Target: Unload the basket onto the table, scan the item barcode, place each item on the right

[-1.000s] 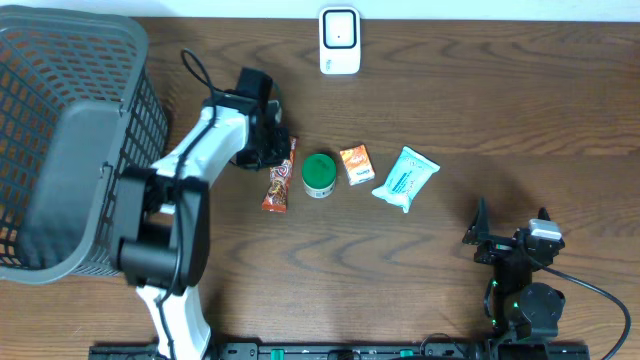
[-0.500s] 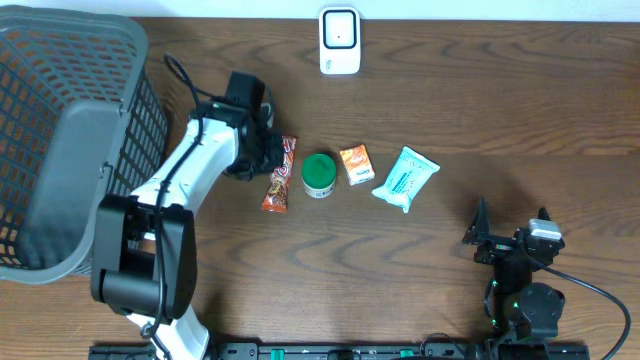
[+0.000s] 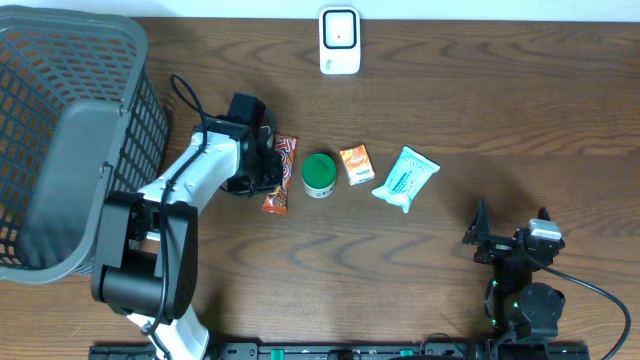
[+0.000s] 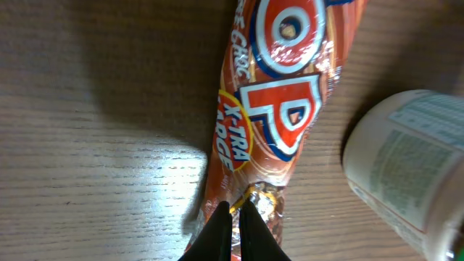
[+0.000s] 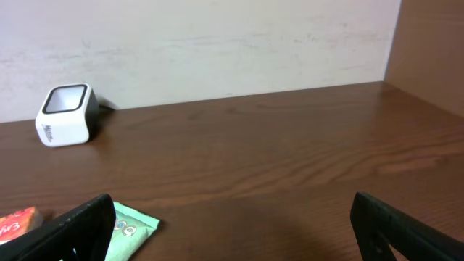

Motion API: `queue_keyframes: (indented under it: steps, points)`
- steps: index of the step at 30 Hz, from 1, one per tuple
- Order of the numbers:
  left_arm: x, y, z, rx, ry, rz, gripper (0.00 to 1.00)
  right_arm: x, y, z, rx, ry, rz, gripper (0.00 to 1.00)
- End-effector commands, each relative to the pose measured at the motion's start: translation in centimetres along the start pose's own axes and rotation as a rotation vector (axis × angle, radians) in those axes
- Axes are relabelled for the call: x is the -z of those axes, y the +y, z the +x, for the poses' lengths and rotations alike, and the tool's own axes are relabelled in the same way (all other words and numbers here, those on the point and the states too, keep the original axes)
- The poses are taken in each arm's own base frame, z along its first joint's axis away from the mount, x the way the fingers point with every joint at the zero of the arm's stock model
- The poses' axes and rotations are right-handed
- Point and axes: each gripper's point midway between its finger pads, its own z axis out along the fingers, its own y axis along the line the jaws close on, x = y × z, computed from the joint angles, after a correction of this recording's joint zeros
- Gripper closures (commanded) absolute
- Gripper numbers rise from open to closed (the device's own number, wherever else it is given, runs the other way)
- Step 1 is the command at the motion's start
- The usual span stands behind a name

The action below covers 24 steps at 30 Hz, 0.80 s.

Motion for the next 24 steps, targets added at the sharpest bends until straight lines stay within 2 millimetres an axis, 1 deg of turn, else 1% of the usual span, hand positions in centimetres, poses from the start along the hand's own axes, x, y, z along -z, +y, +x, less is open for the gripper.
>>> queue_keyframes:
  steps: [1, 4, 7, 9, 11, 12, 14, 16, 18, 19, 20, 21, 22, 23, 24]
  points:
    - [1.4, -0.9, -0.7, -0.012, -0.051, 0.031, 0.92, 0.0, -0.1, 0.1, 0.012, -0.001, 0.002, 0.01]
    - [0.6, -0.9, -0.9, -0.015, -0.045, 0.03, 0.93, 0.0, -0.1, 0.1, 0.012, -0.001, 0.002, 0.01]
    - [-1.1, -0.9, -0.4, -0.019, -0.006, 0.018, 0.93, 0.0, -0.1, 0.1, 0.012, -0.001, 0.002, 0.01]
    - [-2.7, -1.0, 0.3, -0.025, 0.04, 0.01, 0.93, 0.0, -0.1, 0.1, 0.012, -0.001, 0.002, 0.01]
    - [-4.0, -1.9, 1.5, -0.034, 0.097, 0.041, 0.93, 0.0, -0.1, 0.1, 0.012, -0.001, 0.002, 0.01]
    - [-4.0, -2.1, 1.6, -0.041, 0.099, 0.04, 0.93, 0.0, -0.1, 0.1, 0.012, -0.001, 0.002, 0.01]
    - [-3.1, -2.3, 1.2, -0.045, 0.082, 0.041, 0.93, 0.0, -0.1, 0.1, 0.012, -0.001, 0.002, 0.01]
    - [-0.8, -1.7, 0.2, -0.054, 0.039, 0.003, 0.92, 0.0, -0.1, 0.1, 0.012, -0.001, 0.002, 0.01]
    - [2.8, -0.5, -1.5, -0.046, -0.044, -0.084, 0.93, 0.0, -0.1, 0.1, 0.012, -0.001, 0.002, 0.01]
    - [6.6, 0.3, -3.0, -0.04, -0.135, -0.152, 0.93, 0.0, -0.1, 0.1, 0.012, -0.001, 0.002, 0.01]
    - [9.1, 0.5, -3.8, -0.035, -0.197, -0.176, 0.92, 0.0, -0.1, 0.1, 0.012, -0.001, 0.002, 0.01]
    - [12.3, 0.3, -4.5, -0.032, -0.275, -0.177, 0.83, 0.0, -0.1, 0.1, 0.012, -0.001, 0.002, 0.01]
    - [13.9, 0.0, -4.8, -0.033, -0.318, -0.164, 0.72, 0.0, -0.1, 0.1, 0.012, -0.001, 0.002, 0.01]
    - [16.4, -0.6, -5.1, -0.037, -0.388, -0.141, 0.62, 0.0, -0.1, 0.1, 0.012, -0.001, 0.002, 0.01]
    - [18.0, -1.1, -5.2, -0.043, -0.435, -0.125, 0.46, 0.0, -0.1, 0.1, 0.012, -0.001, 0.002, 0.01]
